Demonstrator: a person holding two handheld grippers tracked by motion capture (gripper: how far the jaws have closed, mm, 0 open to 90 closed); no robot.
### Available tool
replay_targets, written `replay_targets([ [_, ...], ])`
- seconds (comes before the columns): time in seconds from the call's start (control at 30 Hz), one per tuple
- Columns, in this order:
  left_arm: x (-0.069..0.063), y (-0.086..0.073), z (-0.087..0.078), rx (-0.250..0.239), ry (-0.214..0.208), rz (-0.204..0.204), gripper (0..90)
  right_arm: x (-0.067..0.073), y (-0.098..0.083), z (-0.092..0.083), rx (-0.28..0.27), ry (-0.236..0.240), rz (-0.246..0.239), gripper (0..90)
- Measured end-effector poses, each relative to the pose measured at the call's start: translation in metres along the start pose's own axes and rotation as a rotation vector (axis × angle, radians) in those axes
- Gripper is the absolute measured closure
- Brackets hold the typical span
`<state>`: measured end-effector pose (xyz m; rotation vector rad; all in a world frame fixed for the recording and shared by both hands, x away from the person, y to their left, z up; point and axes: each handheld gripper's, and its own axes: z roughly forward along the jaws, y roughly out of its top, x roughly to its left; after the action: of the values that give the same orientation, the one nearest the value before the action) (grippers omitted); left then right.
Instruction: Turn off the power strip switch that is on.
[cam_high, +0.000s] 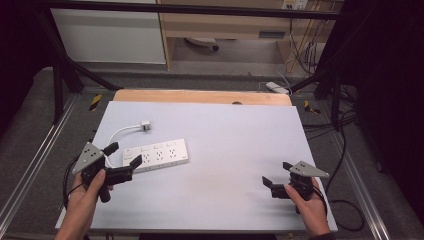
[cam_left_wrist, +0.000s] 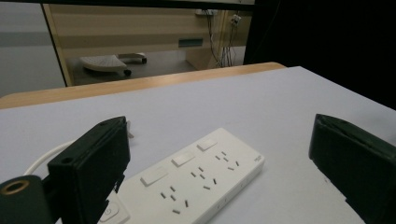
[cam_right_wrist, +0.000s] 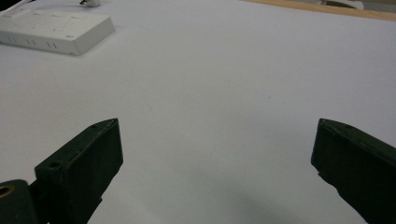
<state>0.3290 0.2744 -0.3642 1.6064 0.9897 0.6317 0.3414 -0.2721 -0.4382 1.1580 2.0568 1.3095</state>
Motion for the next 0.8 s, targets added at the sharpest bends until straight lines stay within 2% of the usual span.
replay_targets([
  [0.2,-0.001,-0.014,-0.003,0.017,-0.005,0.000,5.1,-0.001,0.000,-0.001,-0.006,-0.005,0.004,2.7],
  [0.37,-0.006,-0.027,-0.001,0.040,-0.004,0.033,5.1,0.000,0.000,-0.001,-0.003,-0.003,0.001,3.0],
  [0.57,-0.012,-0.043,0.001,0.066,-0.027,0.005,5.2,-0.001,0.000,0.000,-0.002,-0.009,-0.001,3.1],
  [0.77,-0.017,-0.058,0.004,0.108,-0.042,0.000,5.3,-0.001,0.000,0.000,-0.001,-0.021,0.005,2.8],
  [0.8,-0.019,-0.060,0.004,0.118,-0.039,0.012,5.5,-0.002,0.000,0.000,0.000,-0.024,0.005,2.8],
])
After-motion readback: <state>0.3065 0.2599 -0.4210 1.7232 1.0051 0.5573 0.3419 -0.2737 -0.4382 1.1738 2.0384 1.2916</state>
